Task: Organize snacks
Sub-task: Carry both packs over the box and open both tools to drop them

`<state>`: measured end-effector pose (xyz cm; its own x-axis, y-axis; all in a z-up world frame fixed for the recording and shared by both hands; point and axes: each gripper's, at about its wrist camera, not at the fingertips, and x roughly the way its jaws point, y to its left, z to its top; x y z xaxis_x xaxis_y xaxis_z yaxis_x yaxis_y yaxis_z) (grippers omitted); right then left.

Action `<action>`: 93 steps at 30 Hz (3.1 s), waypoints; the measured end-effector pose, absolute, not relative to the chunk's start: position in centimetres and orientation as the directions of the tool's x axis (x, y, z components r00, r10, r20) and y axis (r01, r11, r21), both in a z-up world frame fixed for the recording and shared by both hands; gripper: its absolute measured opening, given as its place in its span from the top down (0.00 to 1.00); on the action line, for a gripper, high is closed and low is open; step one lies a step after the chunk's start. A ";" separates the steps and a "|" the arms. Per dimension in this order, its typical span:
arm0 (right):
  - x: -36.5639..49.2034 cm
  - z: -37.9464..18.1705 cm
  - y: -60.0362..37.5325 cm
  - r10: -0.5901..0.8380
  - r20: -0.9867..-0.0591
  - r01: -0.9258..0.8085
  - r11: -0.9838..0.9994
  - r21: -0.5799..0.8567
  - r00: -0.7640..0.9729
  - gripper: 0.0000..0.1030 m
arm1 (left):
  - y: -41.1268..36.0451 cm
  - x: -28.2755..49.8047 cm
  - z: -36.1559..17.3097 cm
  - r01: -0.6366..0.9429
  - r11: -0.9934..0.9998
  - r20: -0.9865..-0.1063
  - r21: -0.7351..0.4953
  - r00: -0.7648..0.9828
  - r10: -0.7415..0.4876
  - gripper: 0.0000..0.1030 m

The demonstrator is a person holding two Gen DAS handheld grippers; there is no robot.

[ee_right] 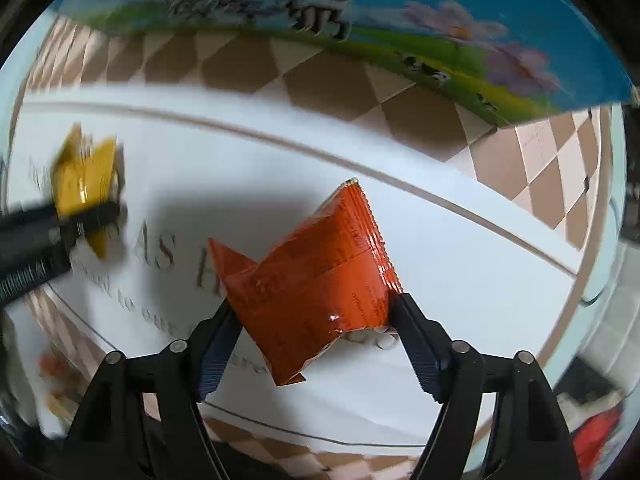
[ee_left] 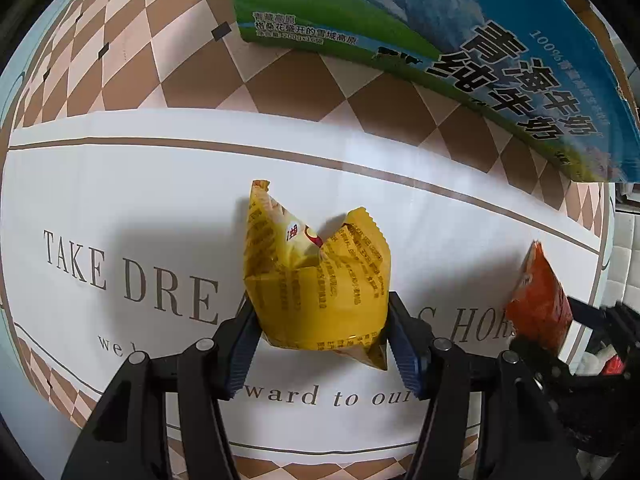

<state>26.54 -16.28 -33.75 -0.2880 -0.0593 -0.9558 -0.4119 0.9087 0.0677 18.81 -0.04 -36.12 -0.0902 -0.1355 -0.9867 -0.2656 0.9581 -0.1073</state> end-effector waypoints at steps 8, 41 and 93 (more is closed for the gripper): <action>28.2 -32.1 -23.3 0.325 -0.893 0.105 0.946 0.308 -0.311 0.13 | 1.1 19.0 -36.2 -0.279 0.952 -0.982 -0.124 -0.103 -0.159 0.43; 25.7 -36.4 -24.1 0.486 -0.849 0.410 0.831 0.374 -0.210 0.38 | 0.7 20.2 -36.9 -0.260 0.956 -0.982 -0.137 -0.093 -0.166 0.48; 47.4 -29.5 -20.3 0.331 -0.942 0.022 0.944 0.331 -0.050 0.36 | -0.7 44.1 -28.0 -0.111 0.981 -0.986 -0.160 -0.021 -0.164 0.46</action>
<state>47.43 -20.33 -29.46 -0.0501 0.3312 -0.9422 0.0224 0.9435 0.3305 44.09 -0.67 -28.05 -0.0209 -0.1637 -0.9863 -0.1109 0.9808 -0.1604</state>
